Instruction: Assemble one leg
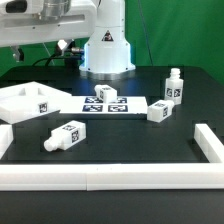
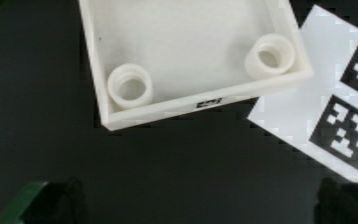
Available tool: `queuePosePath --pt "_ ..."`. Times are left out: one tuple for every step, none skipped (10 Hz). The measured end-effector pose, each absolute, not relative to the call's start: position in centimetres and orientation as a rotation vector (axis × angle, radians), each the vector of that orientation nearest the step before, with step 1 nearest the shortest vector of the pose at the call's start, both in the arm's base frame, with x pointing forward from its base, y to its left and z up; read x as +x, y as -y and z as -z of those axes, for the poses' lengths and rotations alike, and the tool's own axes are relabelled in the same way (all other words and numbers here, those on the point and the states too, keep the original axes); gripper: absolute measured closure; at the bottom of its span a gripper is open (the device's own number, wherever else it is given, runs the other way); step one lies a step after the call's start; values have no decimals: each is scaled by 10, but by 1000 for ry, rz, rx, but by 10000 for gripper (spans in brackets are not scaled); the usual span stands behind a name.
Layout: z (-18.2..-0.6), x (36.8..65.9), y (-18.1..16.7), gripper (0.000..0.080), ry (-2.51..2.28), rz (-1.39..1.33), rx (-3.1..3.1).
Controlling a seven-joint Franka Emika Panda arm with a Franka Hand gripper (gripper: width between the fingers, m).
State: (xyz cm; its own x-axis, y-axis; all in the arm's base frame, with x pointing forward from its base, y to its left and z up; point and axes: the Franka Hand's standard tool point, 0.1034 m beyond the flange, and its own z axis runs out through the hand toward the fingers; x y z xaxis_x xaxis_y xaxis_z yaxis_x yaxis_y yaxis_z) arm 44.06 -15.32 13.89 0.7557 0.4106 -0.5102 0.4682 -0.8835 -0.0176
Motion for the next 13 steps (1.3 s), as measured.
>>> queuePosePath --pt "-138 440 153 150 -620 767 2851" --pt "-126 435 161 150 -736 613 2903" --pt "-117 413 174 150 -793 577 2952" --pt "-109 407 189 150 -868 567 2983" --pt "-96 405 204 150 -979 529 3014" --pt "-87 400 213 150 -988 508 3041" --pt "-82 396 217 150 -983 522 3049" --pt "-83 399 214 150 -996 520 3043" --pt "-83 399 213 150 -1003 522 3041" --pt "-82 399 213 150 -1002 524 3041" --pt "-79 397 214 150 -1012 521 3039" --pt "-63 395 223 150 -1109 379 3015" --pt "-51 379 233 150 -1103 363 3026"
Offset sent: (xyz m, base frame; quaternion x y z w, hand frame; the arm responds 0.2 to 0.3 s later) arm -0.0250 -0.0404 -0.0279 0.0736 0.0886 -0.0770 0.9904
